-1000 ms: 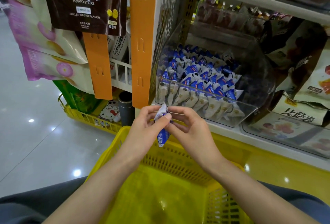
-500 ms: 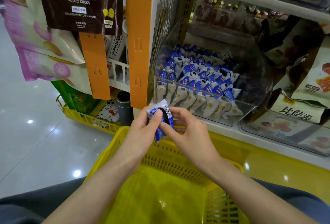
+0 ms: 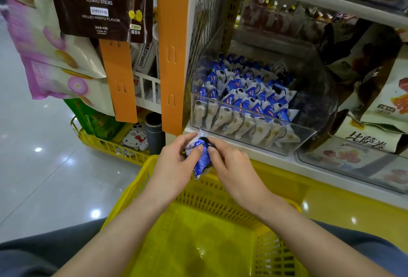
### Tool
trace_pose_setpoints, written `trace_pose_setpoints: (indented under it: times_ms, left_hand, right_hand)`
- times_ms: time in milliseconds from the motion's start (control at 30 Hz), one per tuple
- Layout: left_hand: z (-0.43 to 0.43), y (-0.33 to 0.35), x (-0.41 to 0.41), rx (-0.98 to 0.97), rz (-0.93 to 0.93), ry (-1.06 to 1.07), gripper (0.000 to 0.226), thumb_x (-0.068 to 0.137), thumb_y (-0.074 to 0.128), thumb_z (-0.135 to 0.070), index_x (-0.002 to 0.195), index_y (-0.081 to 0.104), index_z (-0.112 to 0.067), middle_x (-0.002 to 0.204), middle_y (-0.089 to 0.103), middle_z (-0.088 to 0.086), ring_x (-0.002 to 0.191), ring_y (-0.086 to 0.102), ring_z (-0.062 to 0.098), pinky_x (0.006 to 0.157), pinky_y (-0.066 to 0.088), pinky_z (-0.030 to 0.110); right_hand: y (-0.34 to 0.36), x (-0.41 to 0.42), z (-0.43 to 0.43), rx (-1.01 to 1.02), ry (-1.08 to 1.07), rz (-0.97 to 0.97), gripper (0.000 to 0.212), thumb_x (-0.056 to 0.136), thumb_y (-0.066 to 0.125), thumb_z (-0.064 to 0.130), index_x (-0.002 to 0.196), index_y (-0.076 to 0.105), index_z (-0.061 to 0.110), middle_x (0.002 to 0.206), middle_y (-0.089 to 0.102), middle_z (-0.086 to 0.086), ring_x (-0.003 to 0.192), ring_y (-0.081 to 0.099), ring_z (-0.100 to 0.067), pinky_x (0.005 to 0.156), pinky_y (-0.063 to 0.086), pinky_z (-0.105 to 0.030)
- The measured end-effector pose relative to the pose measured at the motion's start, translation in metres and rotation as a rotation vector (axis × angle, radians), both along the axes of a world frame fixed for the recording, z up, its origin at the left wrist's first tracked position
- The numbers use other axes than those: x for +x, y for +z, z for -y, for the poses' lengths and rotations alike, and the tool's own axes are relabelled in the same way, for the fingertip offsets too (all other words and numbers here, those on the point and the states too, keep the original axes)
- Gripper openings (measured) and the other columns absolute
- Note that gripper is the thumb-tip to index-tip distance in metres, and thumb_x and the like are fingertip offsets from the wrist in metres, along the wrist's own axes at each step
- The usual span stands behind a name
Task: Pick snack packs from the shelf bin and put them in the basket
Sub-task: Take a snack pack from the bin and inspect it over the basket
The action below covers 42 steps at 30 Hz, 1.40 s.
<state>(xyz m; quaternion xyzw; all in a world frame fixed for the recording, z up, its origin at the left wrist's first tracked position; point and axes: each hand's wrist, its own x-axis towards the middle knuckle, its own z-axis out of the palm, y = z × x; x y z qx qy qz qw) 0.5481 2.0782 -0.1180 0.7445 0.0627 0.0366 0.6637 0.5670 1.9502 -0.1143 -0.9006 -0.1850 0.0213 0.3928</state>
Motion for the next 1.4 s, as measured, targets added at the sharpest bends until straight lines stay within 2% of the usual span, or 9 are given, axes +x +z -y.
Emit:
trace_pose_setpoints:
  times_ms: [133, 300, 467, 667, 767, 900, 1067, 1233, 1400]
  left_hand:
    - [-0.002, -0.003, 0.001, -0.051, -0.021, 0.07, 0.021, 0.091, 0.053, -0.009, 0.105, 0.059, -0.024, 0.102, 0.067, 0.004, 0.087, 0.066, 0.013, 0.076, 0.055, 0.031]
    - [0.0, -0.009, 0.002, -0.041, -0.042, 0.087, 0.018, 0.09, 0.056, -0.011, 0.1, 0.054, -0.026, 0.099, 0.066, -0.001, 0.073, 0.066, 0.006, 0.065, 0.055, 0.026]
    - [-0.002, -0.009, 0.004, -0.096, -0.055, 0.066, 0.018, 0.09, 0.056, -0.014, 0.093, 0.055, -0.032, 0.099, 0.067, -0.001, 0.078, 0.067, 0.005, 0.063, 0.055, 0.019]
    - [-0.002, -0.002, 0.005, -0.348, -0.127, 0.079, 0.021, 0.093, 0.05, -0.016, 0.113, 0.054, -0.013, 0.104, 0.069, 0.005, 0.092, 0.066, 0.014, 0.083, 0.053, 0.036]
    - [-0.003, 0.001, 0.005, -0.296, -0.094, 0.065, 0.019, 0.096, 0.045, -0.014, 0.111, 0.056, -0.014, 0.106, 0.067, 0.006, 0.095, 0.063, 0.016, 0.087, 0.05, 0.036]
    - [-0.008, 0.005, 0.005, -0.257, -0.081, 0.031, 0.018, 0.092, 0.049, -0.017, 0.103, 0.063, -0.02, 0.105, 0.068, 0.003, 0.096, 0.064, 0.017, 0.087, 0.05, 0.036]
    - [-0.012, 0.009, 0.007, -0.274, -0.02, -0.008, 0.017, 0.091, 0.05, -0.029, 0.09, 0.067, -0.026, 0.094, 0.071, 0.0, 0.086, 0.066, 0.015, 0.071, 0.052, 0.027]
    - [-0.014, 0.011, 0.007, -0.285, 0.032, 0.04, 0.032, 0.096, 0.044, -0.031, 0.078, 0.07, -0.028, 0.085, 0.073, -0.001, 0.079, 0.068, 0.009, 0.063, 0.055, 0.019]
    - [-0.017, 0.013, 0.01, -0.353, 0.002, 0.099, 0.035, 0.096, 0.04, -0.035, 0.082, 0.072, -0.029, 0.086, 0.074, -0.002, 0.082, 0.07, 0.012, 0.064, 0.055, 0.017]
  right_hand:
    - [-0.005, -0.006, -0.004, -0.036, 0.022, -0.08, 0.039, 0.097, 0.043, 0.027, 0.136, 0.038, 0.023, 0.121, 0.063, -0.003, 0.107, 0.061, -0.021, 0.092, 0.046, -0.039]
    - [-0.008, -0.005, -0.002, -0.082, 0.071, -0.069, 0.035, 0.098, 0.036, 0.019, 0.132, 0.04, 0.022, 0.096, 0.067, -0.005, 0.081, 0.06, -0.021, 0.068, 0.043, -0.031]
    - [-0.007, -0.002, -0.001, 0.036, 0.044, -0.127, 0.035, 0.099, 0.038, 0.024, 0.134, 0.041, 0.024, 0.111, 0.064, 0.002, 0.093, 0.062, -0.011, 0.083, 0.05, -0.027]
    - [0.005, 0.005, -0.001, 0.31, -0.03, -0.313, 0.036, 0.091, 0.056, 0.024, 0.125, 0.05, 0.02, 0.112, 0.062, 0.007, 0.084, 0.06, -0.005, 0.074, 0.048, -0.014]
    - [0.011, 0.007, 0.0, 0.411, 0.014, -0.37, 0.022, 0.091, 0.055, 0.017, 0.112, 0.06, 0.021, 0.095, 0.065, 0.013, 0.072, 0.058, 0.013, 0.06, 0.04, -0.003]
    - [0.014, 0.008, 0.003, 0.488, -0.007, -0.421, 0.013, 0.087, 0.061, 0.016, 0.097, 0.065, 0.024, 0.086, 0.068, 0.006, 0.066, 0.058, 0.012, 0.054, 0.039, -0.004]
    - [0.016, 0.01, 0.004, 0.508, -0.035, -0.374, 0.016, 0.083, 0.065, 0.016, 0.098, 0.065, 0.021, 0.091, 0.07, 0.002, 0.077, 0.061, 0.003, 0.064, 0.045, -0.007]
    - [0.015, 0.009, 0.004, 0.501, -0.065, -0.337, 0.022, 0.078, 0.071, 0.015, 0.097, 0.062, 0.018, 0.098, 0.069, -0.001, 0.088, 0.064, -0.011, 0.082, 0.053, -0.024]
    - [0.017, 0.006, 0.001, 0.467, -0.032, -0.113, 0.028, 0.071, 0.077, 0.016, 0.092, 0.063, 0.029, 0.09, 0.071, 0.009, 0.086, 0.064, -0.002, 0.076, 0.05, -0.015]
